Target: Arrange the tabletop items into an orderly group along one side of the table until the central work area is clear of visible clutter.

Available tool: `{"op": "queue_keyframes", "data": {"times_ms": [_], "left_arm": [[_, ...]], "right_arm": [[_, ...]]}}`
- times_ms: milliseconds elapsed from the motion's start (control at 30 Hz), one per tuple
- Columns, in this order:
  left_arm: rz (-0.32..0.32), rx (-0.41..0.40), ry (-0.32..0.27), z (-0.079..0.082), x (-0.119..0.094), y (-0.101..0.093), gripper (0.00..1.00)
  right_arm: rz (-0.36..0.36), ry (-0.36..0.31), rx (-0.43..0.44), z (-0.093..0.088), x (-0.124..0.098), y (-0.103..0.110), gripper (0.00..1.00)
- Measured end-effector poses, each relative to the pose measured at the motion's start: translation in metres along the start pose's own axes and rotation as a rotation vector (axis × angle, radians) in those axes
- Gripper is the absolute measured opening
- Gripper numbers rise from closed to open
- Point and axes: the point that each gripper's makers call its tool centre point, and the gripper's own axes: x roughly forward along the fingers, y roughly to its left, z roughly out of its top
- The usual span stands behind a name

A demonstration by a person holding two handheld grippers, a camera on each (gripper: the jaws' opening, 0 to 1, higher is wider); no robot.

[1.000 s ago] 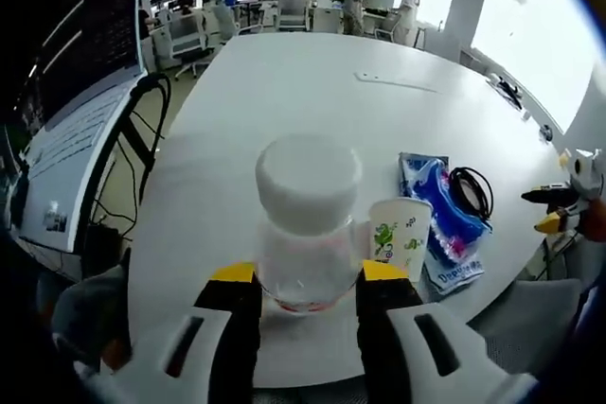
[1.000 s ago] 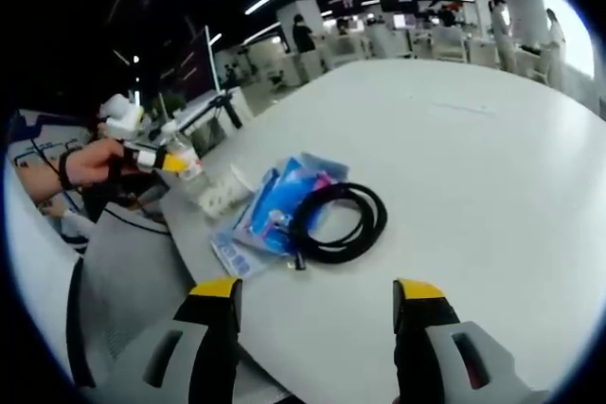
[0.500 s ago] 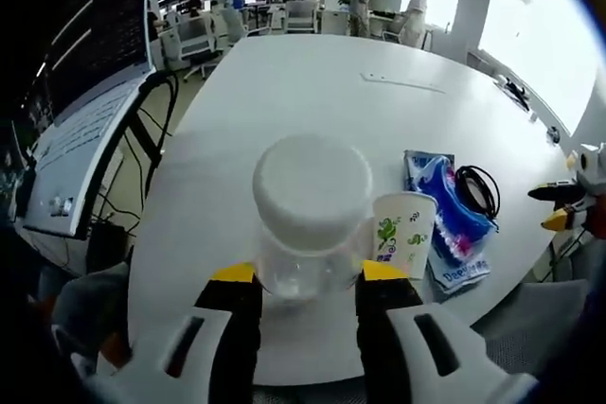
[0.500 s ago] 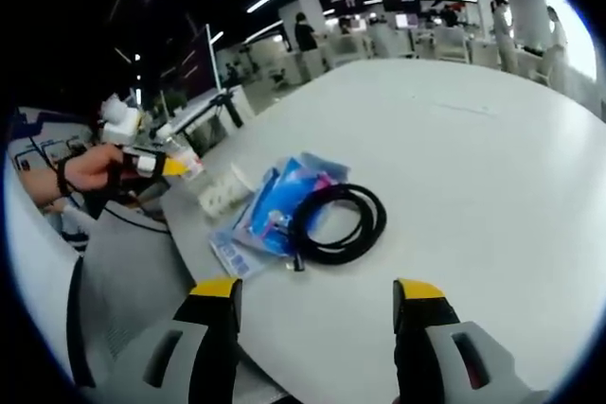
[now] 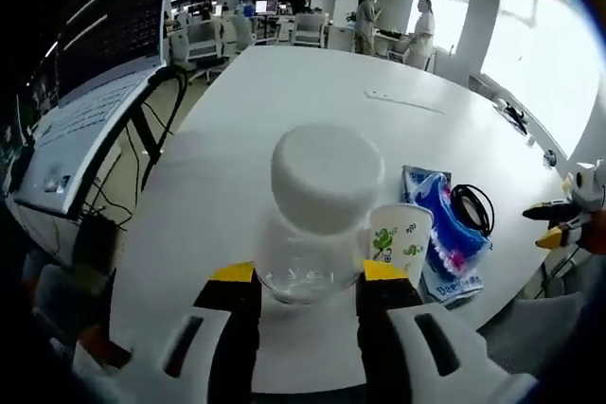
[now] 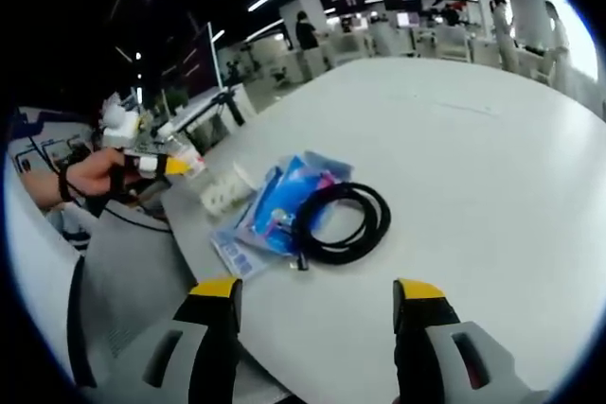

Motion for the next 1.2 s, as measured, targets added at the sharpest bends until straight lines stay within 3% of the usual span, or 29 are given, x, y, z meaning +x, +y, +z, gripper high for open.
{"op": "queue_keyframes", "data": {"times_ms": [400,667,1200], "left_arm": [[-0.038,0.016,-0.044,0.0,-0.002,-0.001,0.4],[-0.042,0.059,-0.05,0.0,0.001,0.001,0.36],[-0.04,0.064,-0.053,0.011,0.011,0.003,0.36]], "right_arm": [[0.005,0.009,-0.007,0.003,0.003,0.005,0.66],[0.007,0.013,-0.004,0.002,0.005,0.004,0.66],[-0.005,0.021,-0.002,0.002,0.002,-0.003,0.66]]}}
